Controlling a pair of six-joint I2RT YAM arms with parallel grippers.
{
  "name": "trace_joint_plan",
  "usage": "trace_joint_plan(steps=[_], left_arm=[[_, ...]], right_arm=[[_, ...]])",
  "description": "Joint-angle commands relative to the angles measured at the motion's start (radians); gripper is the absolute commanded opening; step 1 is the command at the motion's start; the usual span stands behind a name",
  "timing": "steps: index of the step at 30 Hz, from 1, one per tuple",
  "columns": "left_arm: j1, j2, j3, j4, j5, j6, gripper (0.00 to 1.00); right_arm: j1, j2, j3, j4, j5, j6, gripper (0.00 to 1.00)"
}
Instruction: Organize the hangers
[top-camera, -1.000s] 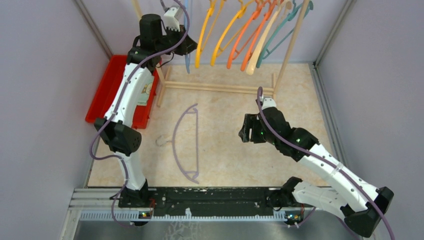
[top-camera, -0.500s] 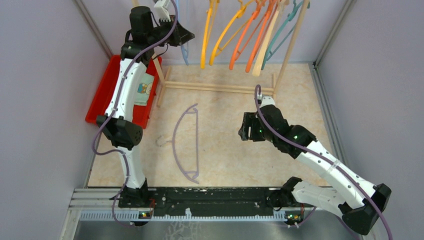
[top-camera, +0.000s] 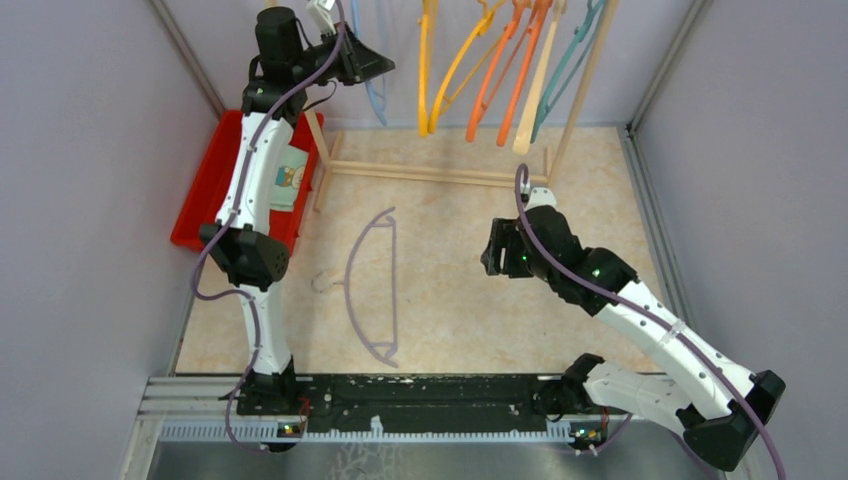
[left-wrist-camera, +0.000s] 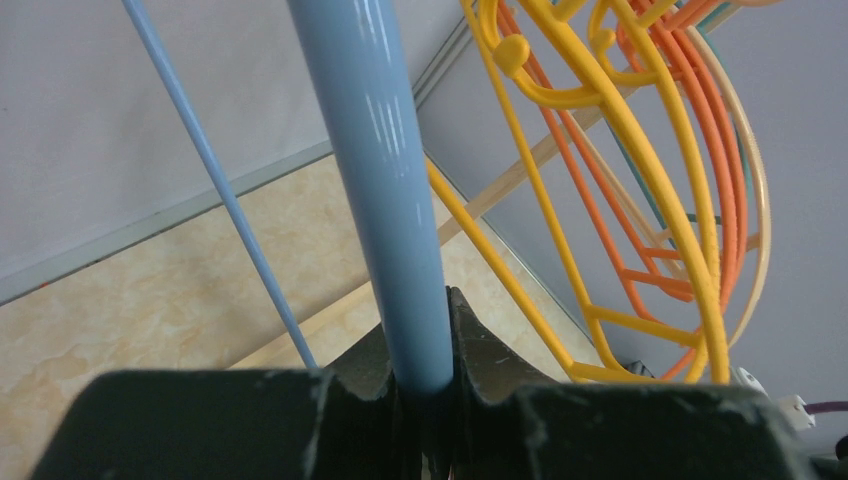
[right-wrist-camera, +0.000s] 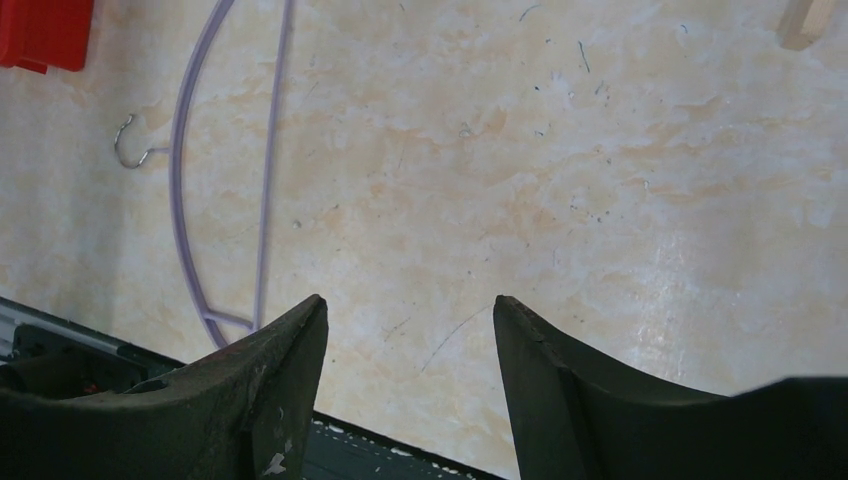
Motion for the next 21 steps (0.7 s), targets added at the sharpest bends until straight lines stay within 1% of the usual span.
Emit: trace_joint_plan(steps=[1, 7, 12, 16, 21], left_arm=[[0.014, 0.026, 0.005, -0.055, 0.081, -0.083, 0.00], [0.014, -0.008, -0.050, -0.039, 0.194, -0.116, 0.00], [0.018, -0.013, -0.084, 0.022, 0.273, -0.179, 0.00], [0.020, 0.012, -0.068, 0.036, 0.294, -0.216, 0.00], [0.020, 0.007, -0.068, 0.049, 0.290, -0.215, 0.00]], right_arm=[[-0.014, -0.026, 0.041, 0.014, 0.023, 0.004, 0.62], [-0.014, -0.033, 0.020, 0.032, 0.015, 0.030, 0.62], [-0.014, -0.046, 0.003, 0.044, 0.009, 0.049, 0.61], [-0.013, -0.053, 0.002, 0.039, 0.011, 0.052, 0.61], [-0.014, -0.073, -0.011, 0.029, 0.019, 0.057, 0.61]])
